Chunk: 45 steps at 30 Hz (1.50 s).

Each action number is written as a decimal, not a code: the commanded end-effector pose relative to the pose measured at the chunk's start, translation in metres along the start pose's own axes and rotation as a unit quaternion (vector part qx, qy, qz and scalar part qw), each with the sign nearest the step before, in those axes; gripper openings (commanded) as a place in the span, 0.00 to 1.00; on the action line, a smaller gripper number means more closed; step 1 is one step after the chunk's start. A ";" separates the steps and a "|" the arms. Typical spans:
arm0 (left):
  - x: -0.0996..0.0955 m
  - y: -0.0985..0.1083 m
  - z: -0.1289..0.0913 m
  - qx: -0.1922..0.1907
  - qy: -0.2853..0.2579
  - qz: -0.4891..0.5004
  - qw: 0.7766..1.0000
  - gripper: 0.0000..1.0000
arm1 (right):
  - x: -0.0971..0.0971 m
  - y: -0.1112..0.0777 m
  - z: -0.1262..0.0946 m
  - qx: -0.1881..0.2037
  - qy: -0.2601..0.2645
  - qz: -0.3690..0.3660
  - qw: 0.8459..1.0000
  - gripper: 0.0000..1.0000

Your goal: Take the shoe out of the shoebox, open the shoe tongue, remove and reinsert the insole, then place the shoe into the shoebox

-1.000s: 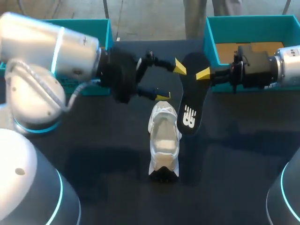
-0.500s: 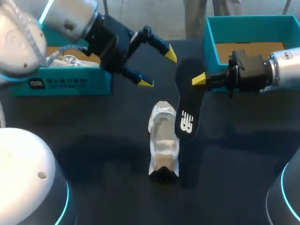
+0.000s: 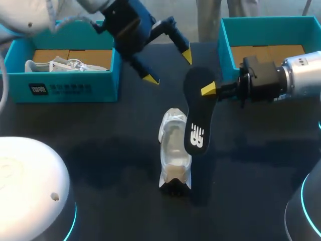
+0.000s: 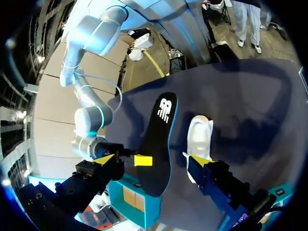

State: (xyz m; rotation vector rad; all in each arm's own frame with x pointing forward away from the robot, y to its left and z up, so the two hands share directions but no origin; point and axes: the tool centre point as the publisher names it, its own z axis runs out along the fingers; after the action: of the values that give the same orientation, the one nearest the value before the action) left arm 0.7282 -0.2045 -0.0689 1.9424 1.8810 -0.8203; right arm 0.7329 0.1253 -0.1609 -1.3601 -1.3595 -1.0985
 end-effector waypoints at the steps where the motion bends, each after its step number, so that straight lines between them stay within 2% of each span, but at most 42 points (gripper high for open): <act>1: -0.008 0.007 0.002 0.009 0.174 0.001 0.985 1.00 | -0.001 0.000 0.006 0.004 -0.001 0.001 1.000 0.00; 10: -0.022 0.014 0.005 -0.002 0.198 -0.003 0.980 1.00 | -0.005 -0.005 0.009 0.006 0.001 0.005 1.000 0.00; 17: -0.032 0.023 -0.001 -0.010 0.237 0.003 0.971 1.00 | -0.009 -0.007 0.012 0.012 0.002 0.010 1.000 0.00; 23: -0.033 0.029 -0.008 -0.025 0.274 0.000 0.961 1.00 | -0.007 -0.005 0.016 0.017 0.003 0.009 1.000 0.00; 30: -0.035 0.030 -0.008 -0.035 0.293 0.000 0.955 1.00 | -0.008 -0.005 0.017 0.017 0.007 0.007 1.000 0.00; 45: -0.041 0.026 -0.008 -0.063 0.290 -0.022 0.955 1.00 | -0.007 -0.001 0.019 0.011 0.003 0.008 1.000 0.00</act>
State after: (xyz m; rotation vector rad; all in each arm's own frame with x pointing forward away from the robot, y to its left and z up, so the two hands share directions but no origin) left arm 0.7582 -0.2325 -0.0441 2.2220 2.2218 -0.1453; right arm 0.7314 0.1385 -0.1711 -1.3442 -1.3517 -1.0697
